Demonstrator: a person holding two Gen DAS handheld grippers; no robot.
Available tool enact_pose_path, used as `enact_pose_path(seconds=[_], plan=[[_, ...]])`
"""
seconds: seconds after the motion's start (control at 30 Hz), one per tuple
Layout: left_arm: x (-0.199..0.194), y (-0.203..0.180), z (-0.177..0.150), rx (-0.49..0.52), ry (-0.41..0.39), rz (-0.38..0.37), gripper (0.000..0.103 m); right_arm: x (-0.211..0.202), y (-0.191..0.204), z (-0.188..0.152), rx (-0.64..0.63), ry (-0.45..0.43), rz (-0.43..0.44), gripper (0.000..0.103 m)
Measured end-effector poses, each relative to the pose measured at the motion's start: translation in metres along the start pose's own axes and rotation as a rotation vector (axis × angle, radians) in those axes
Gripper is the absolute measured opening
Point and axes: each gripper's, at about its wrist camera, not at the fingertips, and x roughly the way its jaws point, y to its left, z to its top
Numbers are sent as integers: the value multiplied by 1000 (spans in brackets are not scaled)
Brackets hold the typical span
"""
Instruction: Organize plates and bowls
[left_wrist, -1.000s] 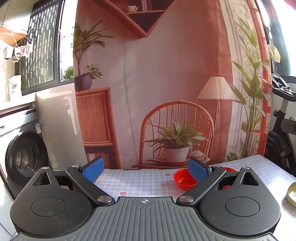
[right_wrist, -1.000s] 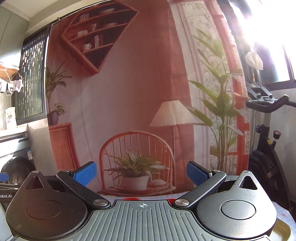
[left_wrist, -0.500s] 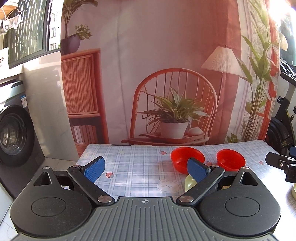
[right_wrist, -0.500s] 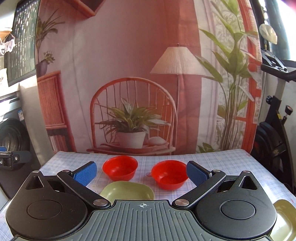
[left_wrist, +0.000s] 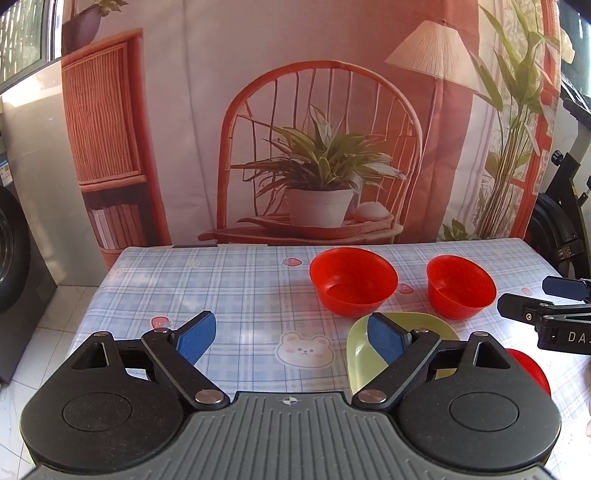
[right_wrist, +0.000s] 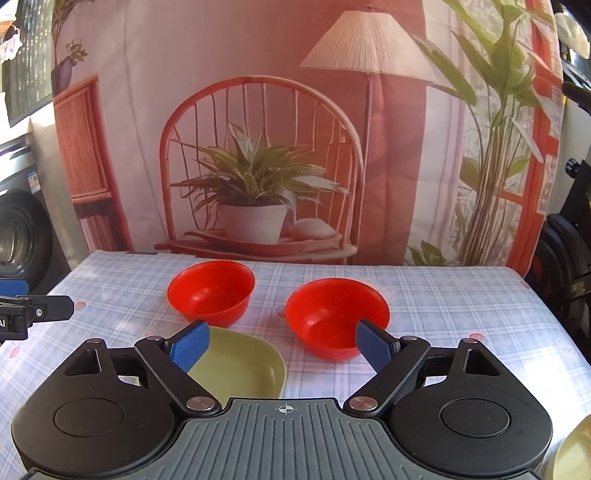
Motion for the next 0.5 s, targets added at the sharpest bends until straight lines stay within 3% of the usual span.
enact_pose_path(seconds=[0.07,0.13,0.33,0.5], plan=[[15,-7,-5,11,27,-9,91,19,-1,-1,-10,53,22,78],[32,-13,-11,18,69,-32,89,33,0,-4,-10,95,28,65],[75,-26,-26,23,189,-89,80,77,-5,-11,58,230,41,52],[95,-23,-35,-32,257,-130,71,95,-9,-15,83,286,36,43]])
